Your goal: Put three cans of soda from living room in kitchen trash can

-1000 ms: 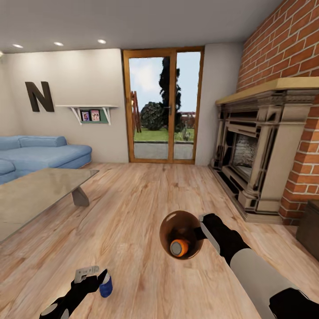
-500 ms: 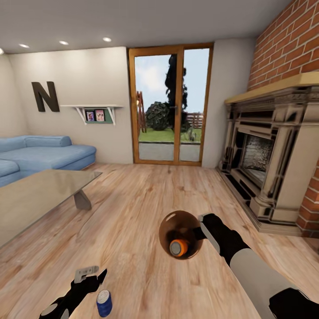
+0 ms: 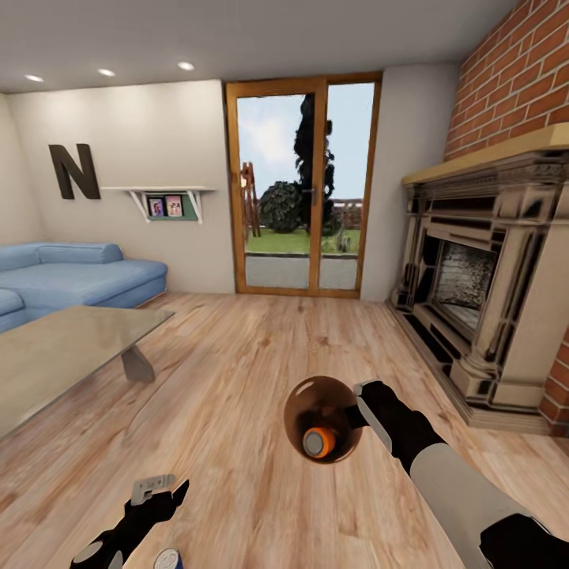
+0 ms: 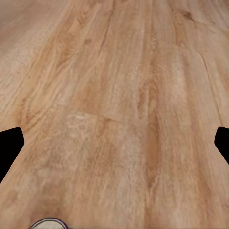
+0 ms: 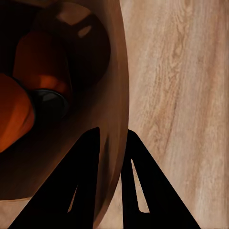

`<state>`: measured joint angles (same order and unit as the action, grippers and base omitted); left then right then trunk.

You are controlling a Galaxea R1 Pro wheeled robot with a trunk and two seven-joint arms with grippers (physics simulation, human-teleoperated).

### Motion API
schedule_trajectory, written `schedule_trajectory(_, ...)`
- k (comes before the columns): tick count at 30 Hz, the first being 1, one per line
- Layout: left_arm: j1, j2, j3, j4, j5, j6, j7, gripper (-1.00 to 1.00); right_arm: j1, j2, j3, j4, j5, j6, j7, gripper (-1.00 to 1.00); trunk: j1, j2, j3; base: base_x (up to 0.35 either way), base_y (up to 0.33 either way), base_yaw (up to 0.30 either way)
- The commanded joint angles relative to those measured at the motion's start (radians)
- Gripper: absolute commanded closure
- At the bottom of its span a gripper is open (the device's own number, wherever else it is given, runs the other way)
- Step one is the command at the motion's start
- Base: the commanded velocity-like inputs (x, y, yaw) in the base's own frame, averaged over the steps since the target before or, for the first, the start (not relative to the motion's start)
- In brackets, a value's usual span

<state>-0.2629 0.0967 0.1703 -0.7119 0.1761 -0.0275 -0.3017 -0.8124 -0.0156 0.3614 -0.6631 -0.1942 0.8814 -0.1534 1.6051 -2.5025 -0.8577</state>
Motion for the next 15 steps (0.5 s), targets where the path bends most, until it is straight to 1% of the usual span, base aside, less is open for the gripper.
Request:
schedule_trajectory(1,0.000,0.000,0.000,0.000,0.000,0.000,0.001,-1.00,-0.001,0.000,-0.001,-0.001,-0.001,-0.001,0.003,1.00,0.000,0.000,0.000,0.122,-0.033,0.000)
schedule_trajectory(10,-0.001,0.000,0.000,0.000,0.001,0.000,0.002,-1.00,-0.001,0.000,-0.001,-0.001,-0.001,-0.001,0.003,1.00,0.000,0.000,0.000,0.047,-0.013,0.002)
schedule_trajectory(13,-0.001,0.000,0.000,0.000,0.002,0.000,0.002,-1.00,-0.001,0.000,-0.001,-0.001,-0.001,-0.001,0.003,1.00,0.000,0.000,0.000,0.009,-0.002,0.060)
schedule_trajectory(15,-0.001,0.000,0.000,0.000,0.002,0.000,0.002,-1.00,-0.001,0.000,-0.001,-0.001,-0.001,-0.001,0.002,1.00,0.000,0.000,0.000,0.004,-0.001,0.139)
